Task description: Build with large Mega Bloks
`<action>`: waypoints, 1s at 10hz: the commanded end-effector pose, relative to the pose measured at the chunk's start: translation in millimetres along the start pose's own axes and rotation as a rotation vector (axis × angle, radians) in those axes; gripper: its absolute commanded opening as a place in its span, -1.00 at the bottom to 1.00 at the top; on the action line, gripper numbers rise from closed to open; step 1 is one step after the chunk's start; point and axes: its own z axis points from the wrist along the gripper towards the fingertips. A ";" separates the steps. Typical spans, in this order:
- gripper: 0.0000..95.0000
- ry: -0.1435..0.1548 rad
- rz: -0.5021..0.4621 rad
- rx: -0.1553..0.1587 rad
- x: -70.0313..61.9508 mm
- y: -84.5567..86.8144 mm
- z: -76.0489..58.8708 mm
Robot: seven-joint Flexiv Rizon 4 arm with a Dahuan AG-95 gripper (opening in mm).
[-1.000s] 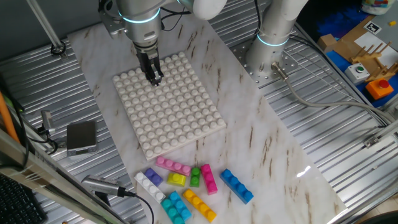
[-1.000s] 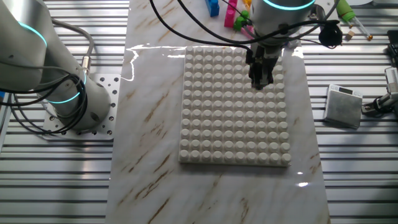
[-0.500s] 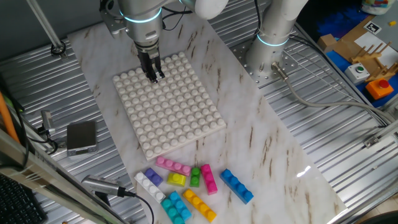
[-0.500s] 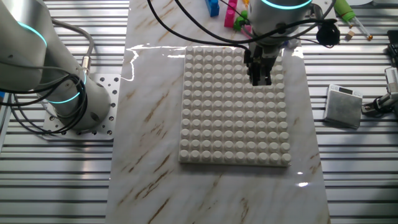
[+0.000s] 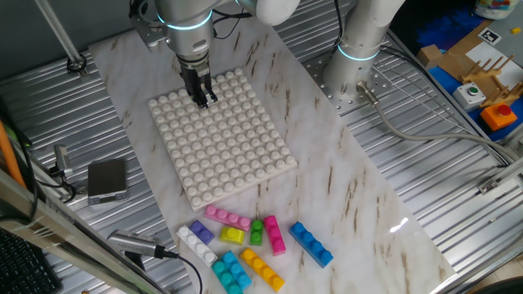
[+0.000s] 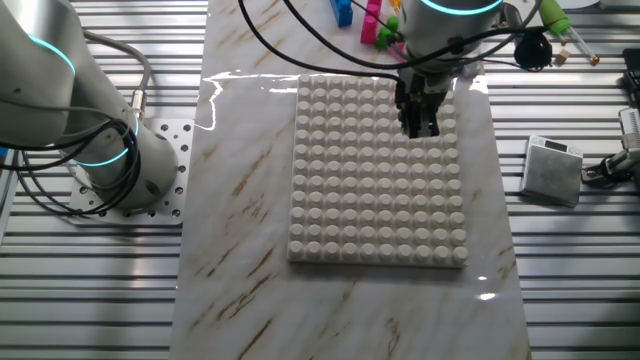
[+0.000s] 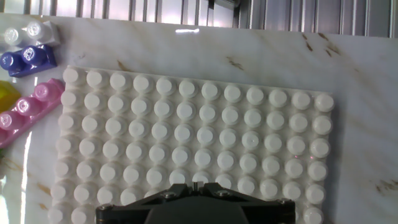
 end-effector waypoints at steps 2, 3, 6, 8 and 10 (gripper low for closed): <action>-1.00 -0.006 -0.059 0.000 0.3 0.3 0.1; -1.00 -0.014 -0.092 -0.003 0.7 0.2 -0.2; -1.00 -0.021 -0.374 -0.010 -0.2 -1.4 2.3; -1.00 -0.021 -0.549 -0.005 -5.4 -3.8 2.9; -1.00 -0.030 -0.682 0.013 -16.7 -7.9 3.3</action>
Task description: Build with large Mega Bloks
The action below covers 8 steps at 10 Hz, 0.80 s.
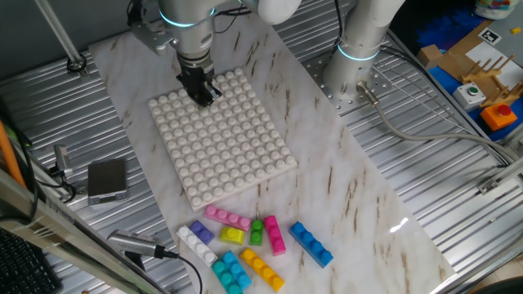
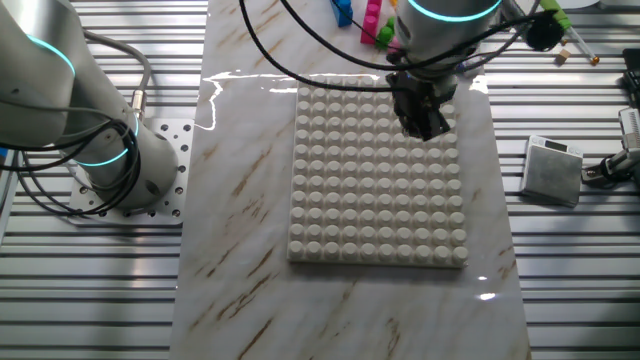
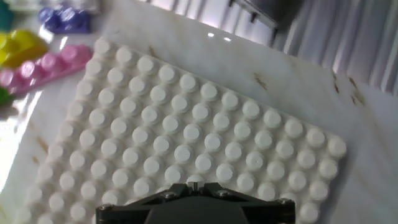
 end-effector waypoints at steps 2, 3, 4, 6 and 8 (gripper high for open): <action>-1.00 -0.018 -0.353 0.021 -18.6 -21.6 4.7; -1.00 -0.016 -0.362 0.021 -19.4 -23.5 5.1; -1.00 -0.013 -0.386 0.020 -19.6 -27.0 6.4; -1.00 -0.010 -0.377 0.017 -19.5 -27.2 6.8; -1.00 -0.008 -0.382 0.013 -19.1 -27.0 6.9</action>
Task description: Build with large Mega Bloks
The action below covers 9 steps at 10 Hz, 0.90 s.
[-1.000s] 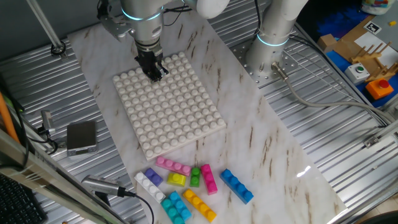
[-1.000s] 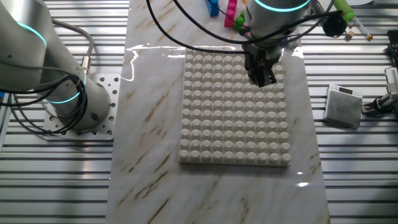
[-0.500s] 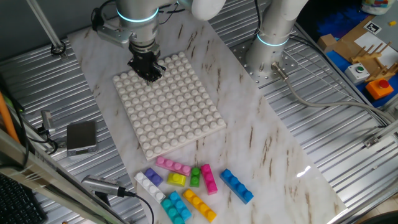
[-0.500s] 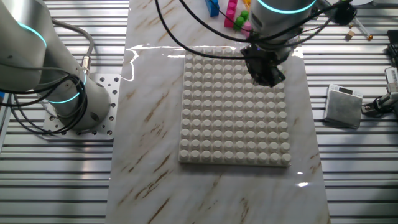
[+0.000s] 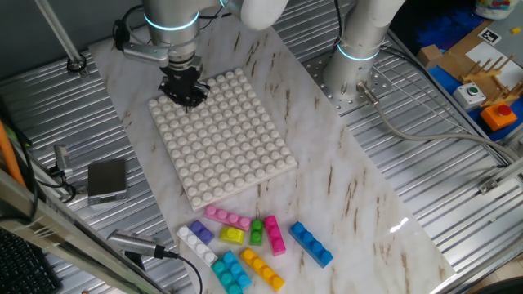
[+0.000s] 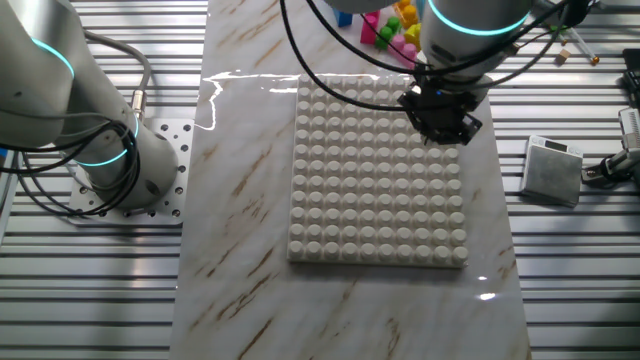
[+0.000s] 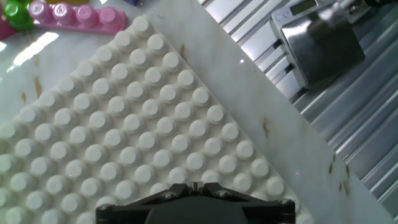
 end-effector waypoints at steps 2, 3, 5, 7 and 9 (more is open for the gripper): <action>-1.00 0.012 0.022 -0.013 0.0 4.2 1.7; -1.00 0.007 0.047 -0.017 0.0 6.8 3.0; -1.00 0.028 0.110 -0.014 0.0 6.8 3.0; -1.00 0.035 0.074 -0.015 0.0 6.8 3.0; -1.00 0.014 -0.004 -0.034 0.0 6.8 3.0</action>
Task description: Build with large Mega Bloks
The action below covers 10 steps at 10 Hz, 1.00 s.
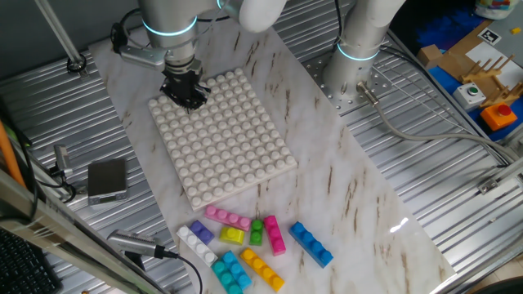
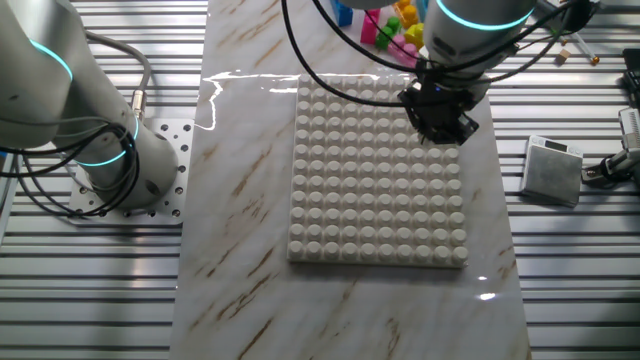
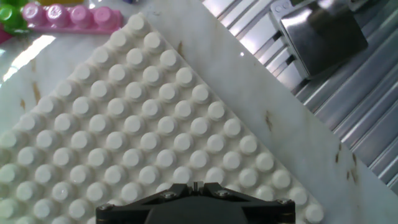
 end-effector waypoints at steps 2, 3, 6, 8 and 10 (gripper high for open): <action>-1.00 -0.026 -0.171 -0.040 0.1 -0.1 -0.4; -1.00 -0.024 -0.166 -0.051 0.1 -0.1 -0.4; -1.00 -0.030 -0.132 -0.061 0.1 -0.1 -0.4; -1.00 -0.029 -0.118 -0.063 -2.8 1.8 0.0; -1.00 -0.023 -0.087 -0.063 -15.2 10.5 0.5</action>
